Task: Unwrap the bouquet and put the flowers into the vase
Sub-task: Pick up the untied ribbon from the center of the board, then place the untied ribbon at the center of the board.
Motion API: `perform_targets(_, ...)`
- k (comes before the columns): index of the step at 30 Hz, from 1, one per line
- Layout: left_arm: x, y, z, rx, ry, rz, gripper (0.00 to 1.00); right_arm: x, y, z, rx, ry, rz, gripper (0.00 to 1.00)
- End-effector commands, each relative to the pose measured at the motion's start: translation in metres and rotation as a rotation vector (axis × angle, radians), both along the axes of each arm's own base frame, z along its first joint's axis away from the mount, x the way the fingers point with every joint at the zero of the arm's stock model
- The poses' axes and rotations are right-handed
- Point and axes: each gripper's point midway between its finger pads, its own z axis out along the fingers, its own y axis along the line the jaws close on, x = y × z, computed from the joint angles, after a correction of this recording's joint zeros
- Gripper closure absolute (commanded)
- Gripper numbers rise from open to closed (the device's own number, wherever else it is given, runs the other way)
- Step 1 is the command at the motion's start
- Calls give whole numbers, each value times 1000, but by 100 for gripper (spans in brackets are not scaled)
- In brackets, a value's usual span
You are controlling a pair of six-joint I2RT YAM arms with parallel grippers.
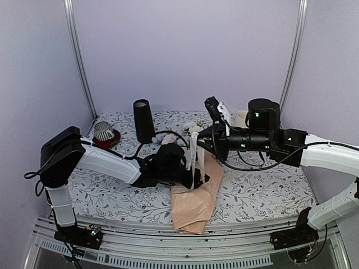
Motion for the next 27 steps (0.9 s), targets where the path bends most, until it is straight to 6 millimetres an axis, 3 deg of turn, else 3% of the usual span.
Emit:
perform_targets(1,4,6,7,-35,3,13,60,5,27,40,85,-70,62,94)
perform_targets(7,5,13,18,-59,-3,24,60,-5,61,75,140,-124,172,92)
perform_targets(12,5,19,23,-68,-7,38,60,-6,85,75,140,-144,235,89)
perform_targets(16,13,34,35,-71,-36,86,60,-3,87,66,133,-130,226,89)
perform_targets(20,30,67,56,-62,-64,181,60,1,85,59,128,-92,195,89)
perform_targets(27,52,147,91,-62,-97,351,59,10,92,46,112,-74,167,88)
